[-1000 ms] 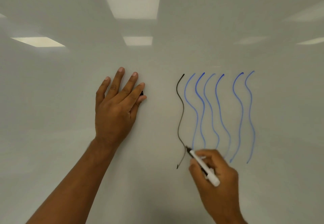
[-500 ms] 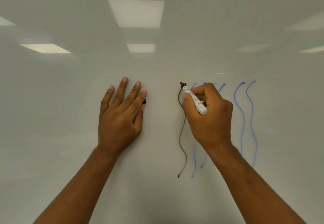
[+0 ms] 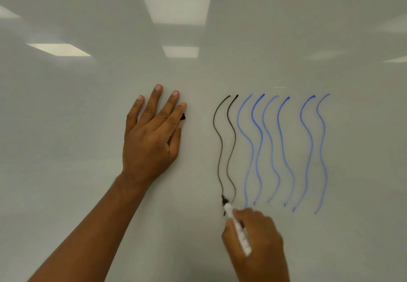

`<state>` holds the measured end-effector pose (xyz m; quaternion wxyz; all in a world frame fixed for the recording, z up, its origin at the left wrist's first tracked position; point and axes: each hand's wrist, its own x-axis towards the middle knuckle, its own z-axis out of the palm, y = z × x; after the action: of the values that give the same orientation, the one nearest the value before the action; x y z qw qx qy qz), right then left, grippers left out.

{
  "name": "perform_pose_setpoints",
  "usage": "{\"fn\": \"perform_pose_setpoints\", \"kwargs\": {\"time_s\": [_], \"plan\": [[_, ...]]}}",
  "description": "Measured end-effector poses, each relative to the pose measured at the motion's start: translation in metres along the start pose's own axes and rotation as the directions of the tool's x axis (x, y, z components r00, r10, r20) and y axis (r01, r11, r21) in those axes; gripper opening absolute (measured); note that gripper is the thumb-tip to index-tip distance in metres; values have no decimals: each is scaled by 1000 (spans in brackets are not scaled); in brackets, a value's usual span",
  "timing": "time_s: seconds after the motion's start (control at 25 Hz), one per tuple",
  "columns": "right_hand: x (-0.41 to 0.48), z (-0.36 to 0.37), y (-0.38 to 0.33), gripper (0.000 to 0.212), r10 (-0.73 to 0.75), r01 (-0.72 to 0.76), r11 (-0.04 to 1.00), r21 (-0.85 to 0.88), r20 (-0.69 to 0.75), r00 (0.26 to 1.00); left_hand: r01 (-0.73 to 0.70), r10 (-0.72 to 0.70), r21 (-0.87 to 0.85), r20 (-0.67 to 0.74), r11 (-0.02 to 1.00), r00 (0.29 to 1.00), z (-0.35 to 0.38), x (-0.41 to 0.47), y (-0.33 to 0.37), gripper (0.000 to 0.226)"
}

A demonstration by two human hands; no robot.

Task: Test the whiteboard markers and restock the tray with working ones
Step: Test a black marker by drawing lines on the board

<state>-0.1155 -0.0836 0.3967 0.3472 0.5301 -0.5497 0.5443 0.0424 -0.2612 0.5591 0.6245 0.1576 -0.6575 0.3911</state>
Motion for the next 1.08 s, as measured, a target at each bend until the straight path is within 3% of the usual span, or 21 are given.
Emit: {"fn": "perform_pose_setpoints", "kwargs": {"time_s": [0.16, 0.32, 0.44, 0.52, 0.6, 0.64, 0.72, 0.76, 0.8, 0.92, 1.04, 1.08], "plan": [[-31, 12, -5, 12, 17, -22, 999, 36, 137, 990, -10, 10, -18, -6, 1000, 1000, 1, 1, -3, 38], [-27, -14, -3, 21, 308, -352, 891, 287, 188, 932, 20, -20, -58, 1, 998, 1000, -5, 1, -2, 34], [-32, -33, -5, 28, 349, -418, 837, 354, 244, 905, 135, -125, -183, 67, 974, 990, -16, 5, 1, 36], [-33, -44, -6, 30, 356, -438, 824, 359, 273, 894, 273, -255, -336, 97, 901, 962, -28, 1, 16, 34], [-33, -55, -10, 33, 369, -464, 797, 387, 296, 881, 469, -476, -562, 147, 681, 867, -45, -11, 41, 30], [-34, -60, -13, 35, 370, -467, 793, 390, 301, 879, 560, -604, -674, 207, 482, 770, -55, -20, 55, 27], [-33, -72, -19, 34, 383, -458, 794, 401, 256, 888, 635, -757, -772, 436, -36, 486, -77, -38, 87, 21], [-33, -77, -20, 29, 375, -440, 795, 418, 231, 898, 617, -748, -743, 559, -260, 358, -88, -47, 103, 20], [-32, -83, -24, 25, 379, -441, 779, 446, 226, 898, 591, -711, -693, 651, -412, 267, -99, -56, 118, 21], [-37, -108, -52, 27, 342, -450, 748, 488, 298, 891, 484, -561, -528, 823, -698, 87, -131, -75, 155, 33], [-44, -105, -51, 19, 343, -481, 788, 383, 375, 861, 303, -370, -343, 928, -889, -35, -153, -83, 178, 34], [-51, -102, -43, 32, 354, -576, 746, 334, 532, 769, 262, -328, -302, 943, -917, -61, -159, -85, 183, 31]]}}
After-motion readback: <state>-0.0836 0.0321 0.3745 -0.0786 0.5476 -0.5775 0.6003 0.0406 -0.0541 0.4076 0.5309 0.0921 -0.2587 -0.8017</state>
